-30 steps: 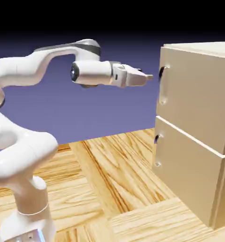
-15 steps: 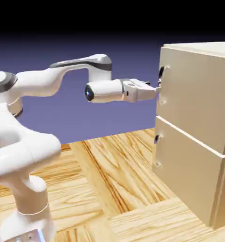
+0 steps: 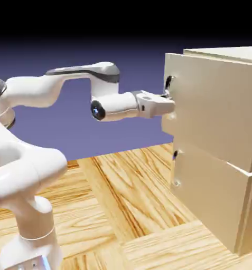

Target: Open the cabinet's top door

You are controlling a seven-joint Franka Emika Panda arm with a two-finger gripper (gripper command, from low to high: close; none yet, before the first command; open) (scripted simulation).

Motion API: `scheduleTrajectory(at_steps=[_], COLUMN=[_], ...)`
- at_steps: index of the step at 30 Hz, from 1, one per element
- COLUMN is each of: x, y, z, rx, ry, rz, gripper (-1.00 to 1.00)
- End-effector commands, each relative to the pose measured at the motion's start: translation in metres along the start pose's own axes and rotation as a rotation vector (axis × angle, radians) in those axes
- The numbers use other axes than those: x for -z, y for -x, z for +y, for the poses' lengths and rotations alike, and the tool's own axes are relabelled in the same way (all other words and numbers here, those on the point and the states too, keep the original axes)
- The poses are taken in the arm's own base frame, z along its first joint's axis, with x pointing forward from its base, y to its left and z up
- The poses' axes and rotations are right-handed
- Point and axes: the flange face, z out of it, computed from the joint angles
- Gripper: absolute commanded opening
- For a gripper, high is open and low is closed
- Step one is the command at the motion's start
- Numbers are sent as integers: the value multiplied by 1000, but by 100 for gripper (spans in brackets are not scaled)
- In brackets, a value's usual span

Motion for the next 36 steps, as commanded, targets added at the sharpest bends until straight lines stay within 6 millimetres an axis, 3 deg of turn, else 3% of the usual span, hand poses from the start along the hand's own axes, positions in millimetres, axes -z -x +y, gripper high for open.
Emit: scheduleTrajectory(at_steps=[1,7,15,27,36], x=[10,63,116,178,211], y=[-3,-24,-52,-105,-151], z=[3,24,52,105,151], rx=[0,0,0,0,0], ry=[-19,-131,-254,-432,-568], rz=[-18,-131,-254,-432,-568], gripper=[-100,-100,-100,-100,-100])
